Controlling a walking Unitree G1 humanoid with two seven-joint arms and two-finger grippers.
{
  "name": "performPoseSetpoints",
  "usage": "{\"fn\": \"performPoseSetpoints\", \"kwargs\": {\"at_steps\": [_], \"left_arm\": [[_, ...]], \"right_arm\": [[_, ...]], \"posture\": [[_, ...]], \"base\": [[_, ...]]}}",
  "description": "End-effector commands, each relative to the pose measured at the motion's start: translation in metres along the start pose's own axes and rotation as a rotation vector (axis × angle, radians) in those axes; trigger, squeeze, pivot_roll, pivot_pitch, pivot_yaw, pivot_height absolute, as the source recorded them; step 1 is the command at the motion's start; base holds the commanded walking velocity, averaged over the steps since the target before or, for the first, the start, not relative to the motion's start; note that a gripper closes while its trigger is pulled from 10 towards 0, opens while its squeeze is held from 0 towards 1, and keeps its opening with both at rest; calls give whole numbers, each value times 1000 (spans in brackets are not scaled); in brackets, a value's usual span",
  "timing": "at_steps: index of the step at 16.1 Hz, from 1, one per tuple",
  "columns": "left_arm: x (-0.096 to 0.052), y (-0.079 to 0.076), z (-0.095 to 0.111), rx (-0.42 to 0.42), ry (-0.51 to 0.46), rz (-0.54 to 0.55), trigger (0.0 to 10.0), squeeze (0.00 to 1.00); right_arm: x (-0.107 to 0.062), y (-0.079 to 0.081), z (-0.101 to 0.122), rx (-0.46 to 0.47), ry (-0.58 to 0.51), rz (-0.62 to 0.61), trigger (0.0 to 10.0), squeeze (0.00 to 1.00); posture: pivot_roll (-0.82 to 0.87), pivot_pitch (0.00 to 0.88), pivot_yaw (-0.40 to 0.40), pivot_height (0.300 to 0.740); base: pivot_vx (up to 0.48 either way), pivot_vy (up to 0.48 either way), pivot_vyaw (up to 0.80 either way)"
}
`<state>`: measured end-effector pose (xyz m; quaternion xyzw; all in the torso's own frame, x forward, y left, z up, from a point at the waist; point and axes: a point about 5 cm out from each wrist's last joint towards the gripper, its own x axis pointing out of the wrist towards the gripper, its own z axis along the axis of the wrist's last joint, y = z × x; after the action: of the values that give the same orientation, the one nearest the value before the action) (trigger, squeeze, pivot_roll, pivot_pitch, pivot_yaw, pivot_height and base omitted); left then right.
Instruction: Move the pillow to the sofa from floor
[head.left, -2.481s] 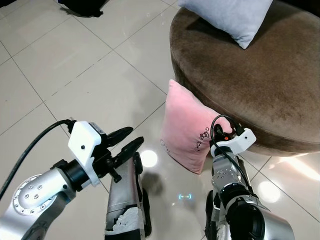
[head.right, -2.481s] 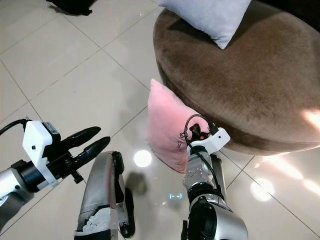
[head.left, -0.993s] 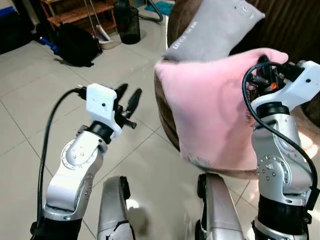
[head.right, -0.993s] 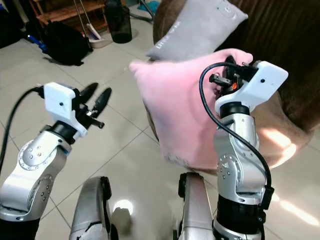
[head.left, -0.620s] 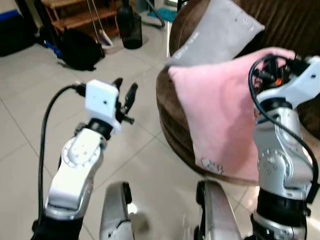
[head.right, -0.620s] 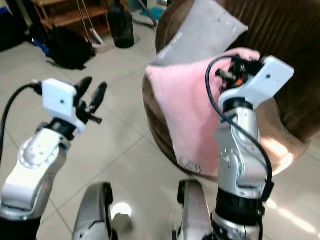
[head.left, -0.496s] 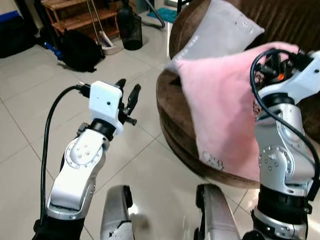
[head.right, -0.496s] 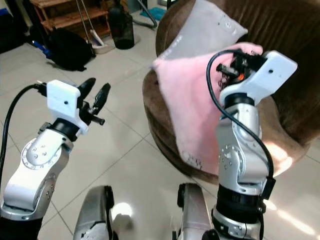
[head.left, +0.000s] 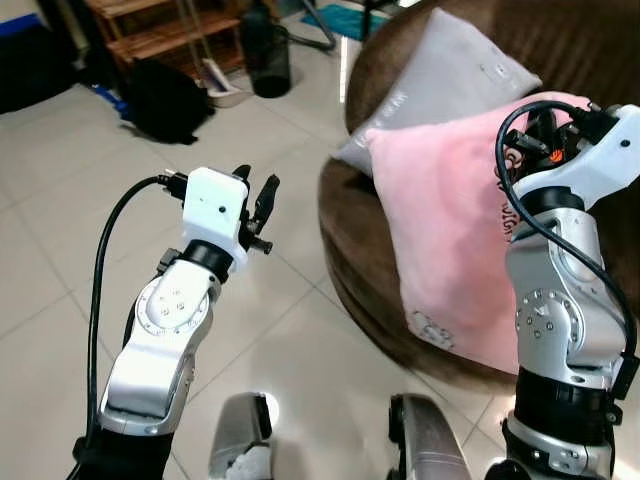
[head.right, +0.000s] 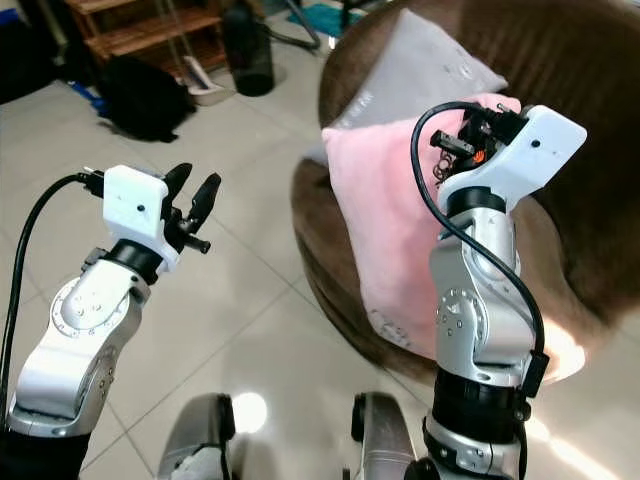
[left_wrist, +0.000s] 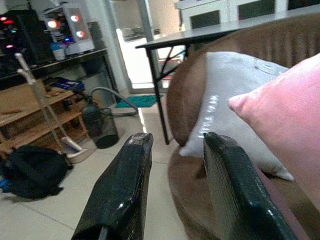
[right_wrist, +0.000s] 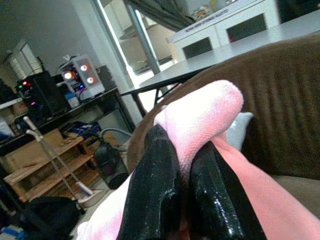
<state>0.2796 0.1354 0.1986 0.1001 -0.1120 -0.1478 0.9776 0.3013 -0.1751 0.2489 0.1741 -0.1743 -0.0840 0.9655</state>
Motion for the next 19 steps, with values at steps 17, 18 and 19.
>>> {"fn": "performPoseSetpoints", "kwargs": {"at_steps": [17,18,19], "left_arm": [[11,2,1,4,-29,-8,10000,0],[11,2,1,3,-31,-11,10000,0],[12,2,1,3,-32,-13,10000,0]], "right_arm": [[-11,-6,-26,-33,103,11,10000,0],[-11,-6,-27,-33,102,9,10000,0],[-11,-7,-27,-32,101,8,10000,0]], "posture": [[-32,0,34,740],[-32,0,34,740],[-30,0,34,740]], "base": [[82,0,-161],[379,0,-800],[382,0,-800]]}}
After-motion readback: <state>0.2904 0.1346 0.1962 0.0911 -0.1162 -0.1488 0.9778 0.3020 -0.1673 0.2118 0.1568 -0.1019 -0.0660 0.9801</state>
